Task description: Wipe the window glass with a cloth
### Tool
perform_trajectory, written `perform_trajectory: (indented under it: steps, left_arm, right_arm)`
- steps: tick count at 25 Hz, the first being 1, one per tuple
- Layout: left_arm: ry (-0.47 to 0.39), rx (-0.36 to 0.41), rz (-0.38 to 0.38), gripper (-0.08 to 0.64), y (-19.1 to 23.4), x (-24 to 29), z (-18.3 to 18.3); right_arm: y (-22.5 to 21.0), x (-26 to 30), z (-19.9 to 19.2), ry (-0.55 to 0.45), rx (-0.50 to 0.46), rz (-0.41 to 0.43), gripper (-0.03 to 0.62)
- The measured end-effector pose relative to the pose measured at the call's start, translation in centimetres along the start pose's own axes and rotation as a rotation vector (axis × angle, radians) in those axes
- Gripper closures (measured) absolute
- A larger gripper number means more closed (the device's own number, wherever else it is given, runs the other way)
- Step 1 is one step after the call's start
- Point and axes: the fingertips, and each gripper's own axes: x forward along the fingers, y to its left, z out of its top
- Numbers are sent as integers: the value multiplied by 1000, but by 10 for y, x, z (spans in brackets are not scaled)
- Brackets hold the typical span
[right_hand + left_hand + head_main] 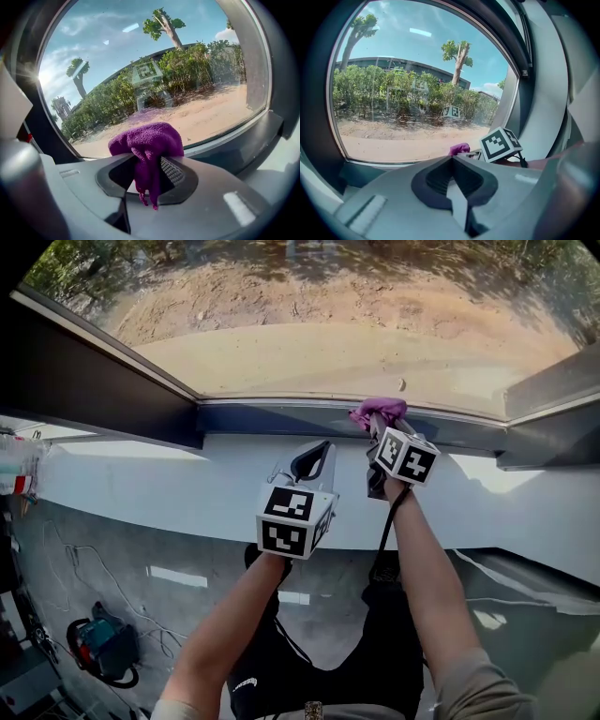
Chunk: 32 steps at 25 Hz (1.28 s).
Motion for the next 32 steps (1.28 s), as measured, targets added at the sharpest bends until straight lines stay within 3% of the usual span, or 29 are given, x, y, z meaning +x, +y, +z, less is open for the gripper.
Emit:
perform_trajectory:
  steps: [4,12,22,32]
  left_arm:
    - [-4,4,-4,560,3,-9,2]
    - [-39,12,-25,560,-11,-38,35]
    - [-126,67,-47,560,-32,-80,109]
    - [-226,54,-60,560,-40,-122,174]
  right_arm:
    - [24,-14,14,-33,-28,26,446]
    - [75,-71,83,-148,-91,66,446]
    - [139,-165,190,-315,-129,130,446]
    - [207,-248,287,-511,-176,223,446]
